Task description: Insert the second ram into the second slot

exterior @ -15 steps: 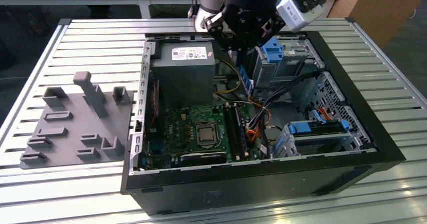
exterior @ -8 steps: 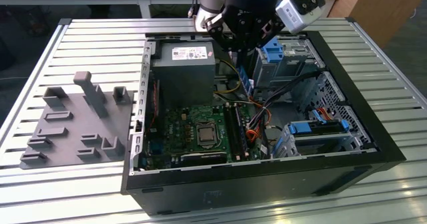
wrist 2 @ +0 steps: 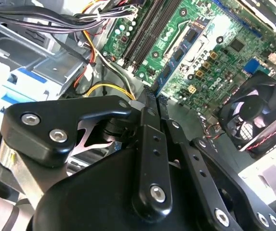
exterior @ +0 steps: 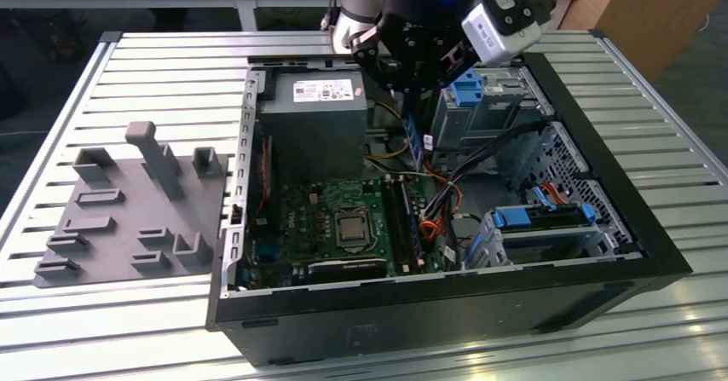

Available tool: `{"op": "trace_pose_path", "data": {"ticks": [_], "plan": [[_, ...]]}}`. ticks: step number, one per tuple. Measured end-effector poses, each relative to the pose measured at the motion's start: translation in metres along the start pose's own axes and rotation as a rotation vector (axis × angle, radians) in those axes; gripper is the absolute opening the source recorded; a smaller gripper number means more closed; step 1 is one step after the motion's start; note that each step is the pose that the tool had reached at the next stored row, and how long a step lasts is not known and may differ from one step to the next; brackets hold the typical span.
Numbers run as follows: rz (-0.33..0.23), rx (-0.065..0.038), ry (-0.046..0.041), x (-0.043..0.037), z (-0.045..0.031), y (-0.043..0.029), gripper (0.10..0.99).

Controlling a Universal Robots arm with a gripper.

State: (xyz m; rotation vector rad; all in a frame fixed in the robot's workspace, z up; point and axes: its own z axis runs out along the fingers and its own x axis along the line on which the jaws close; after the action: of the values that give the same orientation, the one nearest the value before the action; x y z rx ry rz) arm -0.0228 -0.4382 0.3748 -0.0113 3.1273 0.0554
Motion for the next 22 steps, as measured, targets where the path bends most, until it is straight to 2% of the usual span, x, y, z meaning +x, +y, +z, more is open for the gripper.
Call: {"op": "trace_pose_path", "data": {"ticks": [9,22], "plan": [[-0.006,0.0,0.0011,0.0002,0.0121,-0.0044,0.133],[-0.013,0.002,0.002,0.0004,0.0297,-0.0061,0.133]]}}
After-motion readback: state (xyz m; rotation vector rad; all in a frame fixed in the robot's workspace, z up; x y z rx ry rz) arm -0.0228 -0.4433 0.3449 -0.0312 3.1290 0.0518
